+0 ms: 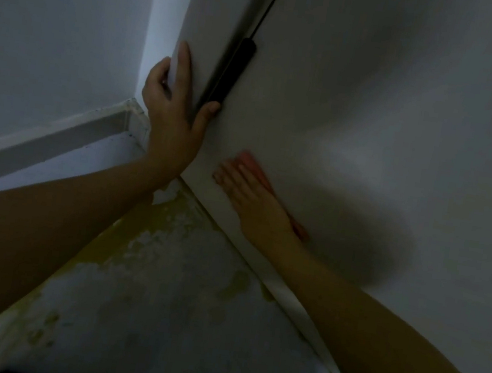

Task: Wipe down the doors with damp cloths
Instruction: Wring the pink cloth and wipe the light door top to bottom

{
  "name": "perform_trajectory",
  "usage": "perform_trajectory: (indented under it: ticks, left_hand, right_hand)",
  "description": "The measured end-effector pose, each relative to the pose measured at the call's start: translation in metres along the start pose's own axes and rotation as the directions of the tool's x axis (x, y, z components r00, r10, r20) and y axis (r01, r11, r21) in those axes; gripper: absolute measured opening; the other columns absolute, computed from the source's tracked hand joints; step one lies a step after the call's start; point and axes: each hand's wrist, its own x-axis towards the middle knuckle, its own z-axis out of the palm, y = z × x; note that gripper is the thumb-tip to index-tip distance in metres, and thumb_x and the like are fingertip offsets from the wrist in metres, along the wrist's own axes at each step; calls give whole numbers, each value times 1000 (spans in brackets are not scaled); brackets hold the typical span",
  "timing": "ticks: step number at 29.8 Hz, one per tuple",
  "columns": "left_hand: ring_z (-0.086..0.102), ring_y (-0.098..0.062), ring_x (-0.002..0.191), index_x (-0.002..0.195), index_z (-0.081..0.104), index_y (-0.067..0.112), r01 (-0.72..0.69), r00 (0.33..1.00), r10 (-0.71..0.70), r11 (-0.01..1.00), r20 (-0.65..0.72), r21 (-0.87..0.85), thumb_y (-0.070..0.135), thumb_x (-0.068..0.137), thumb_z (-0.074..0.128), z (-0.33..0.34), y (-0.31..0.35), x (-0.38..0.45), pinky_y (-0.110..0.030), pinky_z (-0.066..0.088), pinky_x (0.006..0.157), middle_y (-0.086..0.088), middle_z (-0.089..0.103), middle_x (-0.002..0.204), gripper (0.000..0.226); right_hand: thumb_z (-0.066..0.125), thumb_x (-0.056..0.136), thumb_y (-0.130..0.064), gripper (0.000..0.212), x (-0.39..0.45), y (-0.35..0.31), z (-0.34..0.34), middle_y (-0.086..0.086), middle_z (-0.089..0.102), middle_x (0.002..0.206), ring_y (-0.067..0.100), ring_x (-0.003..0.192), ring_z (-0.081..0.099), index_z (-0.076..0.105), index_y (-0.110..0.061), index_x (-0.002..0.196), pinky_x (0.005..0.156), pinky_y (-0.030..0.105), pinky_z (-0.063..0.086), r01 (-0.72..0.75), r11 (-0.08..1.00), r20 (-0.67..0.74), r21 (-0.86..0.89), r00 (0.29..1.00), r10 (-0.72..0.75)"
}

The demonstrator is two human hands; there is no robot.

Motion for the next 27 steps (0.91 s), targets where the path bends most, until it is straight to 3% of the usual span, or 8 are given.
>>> perform_trajectory:
  ticks: [6, 10, 11, 14, 17, 20, 23, 27]
  left_hand:
    - [37, -40, 124, 145, 24, -6, 76, 997, -76, 997, 20, -8, 37, 94, 57, 2, 5, -6, -41, 30, 108, -29, 34, 135, 74]
    - [26, -41, 135, 147, 19, -2, 185, 981, -182, 982, 58, -45, 35, 94, 58, 6, 13, -20, -40, 24, 113, -30, 22, 145, 76]
    - [24, -41, 136, 148, 19, -1, 200, 978, -197, 979, 63, -48, 36, 94, 58, 7, 14, -22, -39, 23, 114, -31, 20, 146, 76]
    - [22, -41, 137, 148, 17, 1, 226, 972, -222, 972, 78, -55, 38, 94, 55, 11, 13, -25, -41, 22, 114, -29, 16, 149, 75]
    - [16, -39, 140, 149, 15, 4, 219, 972, -213, 974, 99, -58, 40, 96, 51, 11, 7, -28, -32, 12, 117, -27, 13, 151, 74]
    - [15, -38, 141, 149, 16, 4, 172, 980, -164, 982, 110, -74, 36, 96, 52, 7, -1, -31, -11, 2, 111, -27, 12, 151, 72]
    - [15, -35, 141, 150, 14, 4, 225, 968, -211, 970, 140, -96, 34, 96, 53, 5, -5, -41, -3, 1, 106, -26, 13, 151, 73]
    - [11, -28, 142, 151, 7, 5, 368, 904, -339, 927, 260, -72, 38, 92, 58, 5, 1, -67, -17, 5, 111, -21, 8, 154, 84]
  right_hand:
    - [4, 89, -14, 61, -71, -16, 16, 11, -19, 156, 29, 143, -16, -20, -1, 144, 107, 50, -25, 88, 987, 154, 138, 982, -109]
    - [30, 81, -22, 62, -112, 11, 4, -4, 31, 149, 16, 137, 35, 39, -18, 142, 116, 38, 0, -184, 953, -49, 243, 978, 201]
    - [34, 80, -21, 60, -115, 18, 0, -5, 34, 146, 15, 135, 37, 44, -18, 139, 115, 36, 4, -242, 937, -91, 254, 958, 272]
    - [44, 79, -16, 62, -101, 29, -10, -3, 32, 147, 15, 136, 30, 39, -14, 141, 116, 35, 1, -350, 906, -168, 239, 904, 393]
    - [32, 86, -9, 59, -58, 27, -18, 0, 32, 150, 18, 139, 31, 33, -13, 144, 115, 35, -2, -359, 909, -140, 214, 909, 392]
    - [16, 94, -12, 57, -5, 14, -14, 5, 12, 158, 24, 145, 11, 9, -8, 150, 116, 44, -11, -235, 965, -88, 118, 965, 246]
    - [11, 100, -28, 57, 25, -6, -5, 10, -10, 158, 32, 145, -8, -19, 1, 140, 104, 51, -23, -38, 999, 65, 19, 997, 37]
    - [14, 100, -45, 71, 13, -27, 6, 12, -17, 157, 36, 143, -14, -25, 2, 137, 98, 55, -26, 122, 992, 161, -18, 980, -117]
